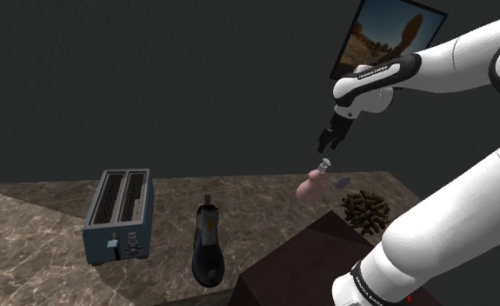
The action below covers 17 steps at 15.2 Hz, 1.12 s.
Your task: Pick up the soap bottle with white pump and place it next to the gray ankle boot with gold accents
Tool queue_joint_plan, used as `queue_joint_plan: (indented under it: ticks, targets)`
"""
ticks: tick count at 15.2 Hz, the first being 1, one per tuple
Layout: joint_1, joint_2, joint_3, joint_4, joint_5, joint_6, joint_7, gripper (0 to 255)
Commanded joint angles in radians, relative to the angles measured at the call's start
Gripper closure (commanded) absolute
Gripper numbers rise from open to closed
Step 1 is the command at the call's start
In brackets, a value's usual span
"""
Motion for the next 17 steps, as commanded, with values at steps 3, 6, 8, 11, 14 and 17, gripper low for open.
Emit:
queue_joint_plan:
  ticks: [3, 6, 8, 11, 14, 17]
  targets:
    - [-0.016, 0.16, -0.043, 0.079, 0.069, 0.065, -0.104, 0]
    - [-0.042, 0.281, -0.056, 0.151, 0.134, 0.095, -0.183, 0]
    - [-0.067, 0.361, -0.056, 0.206, 0.178, 0.108, -0.233, 0]
    - [-0.115, 0.479, -0.044, 0.297, 0.237, 0.119, -0.298, 0]
    - [-0.169, 0.594, -0.027, 0.4, 0.286, 0.12, -0.349, 0]
    - [-0.193, 0.649, -0.013, 0.433, 0.309, 0.138, -0.37, 0]
